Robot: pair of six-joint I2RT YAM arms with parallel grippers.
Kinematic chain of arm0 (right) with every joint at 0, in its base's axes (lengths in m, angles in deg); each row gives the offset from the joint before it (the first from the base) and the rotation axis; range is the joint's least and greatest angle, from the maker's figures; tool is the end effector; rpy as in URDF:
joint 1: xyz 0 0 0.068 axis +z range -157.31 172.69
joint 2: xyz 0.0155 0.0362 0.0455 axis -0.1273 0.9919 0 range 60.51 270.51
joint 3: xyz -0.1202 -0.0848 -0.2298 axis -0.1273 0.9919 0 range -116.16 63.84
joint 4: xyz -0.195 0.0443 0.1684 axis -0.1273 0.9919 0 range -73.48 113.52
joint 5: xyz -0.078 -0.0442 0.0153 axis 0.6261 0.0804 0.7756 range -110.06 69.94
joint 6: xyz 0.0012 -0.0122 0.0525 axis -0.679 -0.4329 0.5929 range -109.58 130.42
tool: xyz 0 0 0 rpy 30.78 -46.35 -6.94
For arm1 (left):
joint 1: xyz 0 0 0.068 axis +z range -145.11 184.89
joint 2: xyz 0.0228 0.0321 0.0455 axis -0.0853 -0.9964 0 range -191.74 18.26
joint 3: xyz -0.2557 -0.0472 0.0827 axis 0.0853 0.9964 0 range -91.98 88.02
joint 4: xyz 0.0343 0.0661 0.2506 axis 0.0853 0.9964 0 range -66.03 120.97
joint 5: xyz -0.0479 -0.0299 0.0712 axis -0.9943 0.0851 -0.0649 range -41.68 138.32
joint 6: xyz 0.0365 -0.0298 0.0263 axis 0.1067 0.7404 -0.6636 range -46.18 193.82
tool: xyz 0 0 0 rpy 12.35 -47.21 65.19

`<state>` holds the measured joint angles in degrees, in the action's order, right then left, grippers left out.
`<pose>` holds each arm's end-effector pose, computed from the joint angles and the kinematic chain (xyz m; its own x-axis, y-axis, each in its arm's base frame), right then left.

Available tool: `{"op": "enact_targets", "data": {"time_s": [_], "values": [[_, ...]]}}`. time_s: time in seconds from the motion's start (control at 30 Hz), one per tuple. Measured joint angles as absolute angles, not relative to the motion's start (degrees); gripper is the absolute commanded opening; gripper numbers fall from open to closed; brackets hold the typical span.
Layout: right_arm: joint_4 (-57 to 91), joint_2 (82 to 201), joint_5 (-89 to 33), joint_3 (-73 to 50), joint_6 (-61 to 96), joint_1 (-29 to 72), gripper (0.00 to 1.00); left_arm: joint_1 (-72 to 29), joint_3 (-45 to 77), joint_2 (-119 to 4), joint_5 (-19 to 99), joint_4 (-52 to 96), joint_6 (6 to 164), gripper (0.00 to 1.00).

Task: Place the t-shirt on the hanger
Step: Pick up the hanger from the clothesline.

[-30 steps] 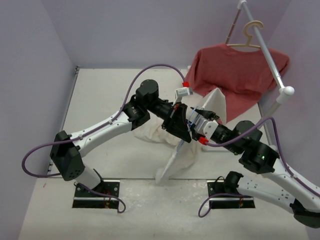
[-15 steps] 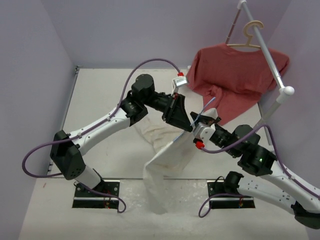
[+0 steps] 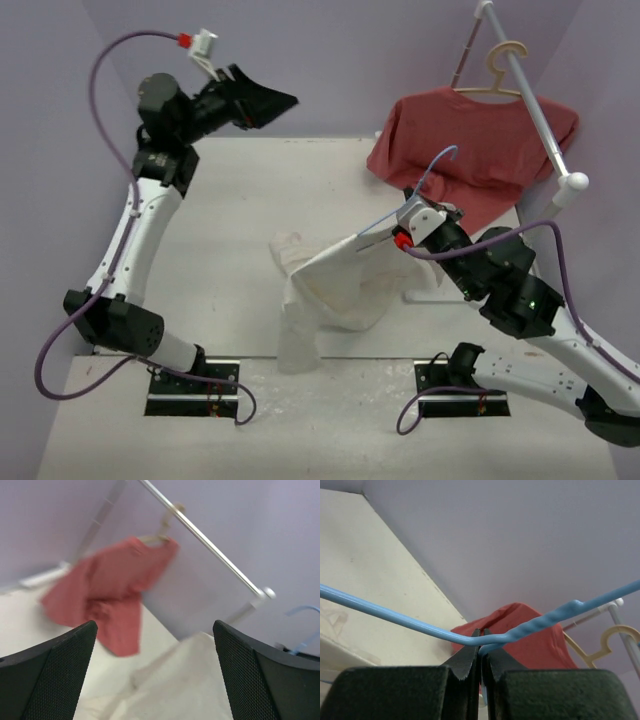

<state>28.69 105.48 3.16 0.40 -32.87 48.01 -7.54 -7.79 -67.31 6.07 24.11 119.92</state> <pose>0.0984 0.1175 0.4464 0.4107 -0.5140 -0.7531 -0.3451 0.6769 -0.6502 0.3160 -0.0942 0.4968 -0.4619 -0.4443 -0.7676 0.6821 0.3753 -0.6276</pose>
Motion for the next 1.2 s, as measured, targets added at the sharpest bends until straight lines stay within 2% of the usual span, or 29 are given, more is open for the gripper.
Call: {"op": "enact_targets", "data": {"time_s": [0.1,0.3,0.5,0.67,0.87,1.2], "values": [[29.8,108.6,8.1,-5.7,-34.8,46.8,0.0,-2.5,-7.6,-63.2,11.0,26.8,117.1,1.0],[34.1,112.7,10.5,-18.6,-37.4,42.1,0.0,-3.7,-5.8,-55.6,12.1,28.9,112.0,1.0],[34.8,112.4,5.2,-13.4,-34.5,28.6,0.0,-3.8,7.5,-48.3,8.6,26.3,110.0,1.0],[37.9,119.1,1.5,-8.8,-32.7,20.1,0.0,-3.8,17.1,-47.2,5.9,26.6,108.5,1.0],[39.1,125.2,2.0,-8.9,-32.8,16.8,0.0,-3.8,24.8,-45.4,3.9,26.2,105.9,1.0],[34.4,125.4,3.5,-10.8,-34.0,11.1,0.0,-3.8,30.8,-43.2,2.0,22.0,105.6,1.0]]}}
